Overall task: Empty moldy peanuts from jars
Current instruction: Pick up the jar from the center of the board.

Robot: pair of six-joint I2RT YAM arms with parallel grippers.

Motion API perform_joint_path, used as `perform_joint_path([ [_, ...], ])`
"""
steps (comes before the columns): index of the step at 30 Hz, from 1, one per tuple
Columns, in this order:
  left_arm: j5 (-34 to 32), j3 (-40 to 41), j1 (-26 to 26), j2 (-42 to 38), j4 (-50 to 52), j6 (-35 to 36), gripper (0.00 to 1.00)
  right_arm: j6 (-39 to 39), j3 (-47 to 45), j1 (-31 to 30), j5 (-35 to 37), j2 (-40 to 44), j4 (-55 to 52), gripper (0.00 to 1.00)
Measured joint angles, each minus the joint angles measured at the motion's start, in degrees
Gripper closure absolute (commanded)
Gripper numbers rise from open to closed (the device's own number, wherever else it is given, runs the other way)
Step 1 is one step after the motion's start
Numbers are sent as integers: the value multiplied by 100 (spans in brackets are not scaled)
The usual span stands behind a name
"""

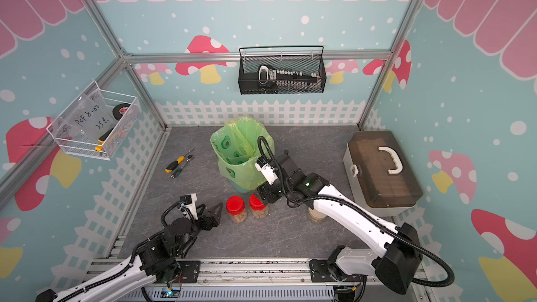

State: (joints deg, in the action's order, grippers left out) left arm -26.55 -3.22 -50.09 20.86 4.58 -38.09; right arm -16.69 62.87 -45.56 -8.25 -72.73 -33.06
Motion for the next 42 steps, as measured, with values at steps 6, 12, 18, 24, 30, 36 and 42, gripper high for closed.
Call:
perform_joint_path([
  [6, -221, 9, -251, -256, 227, -35, 3, -52, 90, -476, 382, -448, -74, 12],
  [12, -286, 44, -256, -417, 356, -31, 3, -168, 107, -702, 960, -859, -118, 10],
  [18, -284, 44, -258, -376, 376, -28, 2, -280, 109, -699, 1217, -1071, -13, 12],
  [24, -284, 44, -258, -348, 376, -26, 2, -358, 109, -706, 1182, -1294, 81, 19],
  [30, -284, 44, -258, -273, 374, -9, 3, -446, 96, -743, 1134, -1338, 146, 37],
  [36, -284, 44, -258, -129, 374, -9, 3, -457, 33, -732, 1298, -1220, 68, 48],
  [42, -284, 44, -258, -81, 358, -7, 3, -369, -210, -350, 1401, -693, -127, 48],
])
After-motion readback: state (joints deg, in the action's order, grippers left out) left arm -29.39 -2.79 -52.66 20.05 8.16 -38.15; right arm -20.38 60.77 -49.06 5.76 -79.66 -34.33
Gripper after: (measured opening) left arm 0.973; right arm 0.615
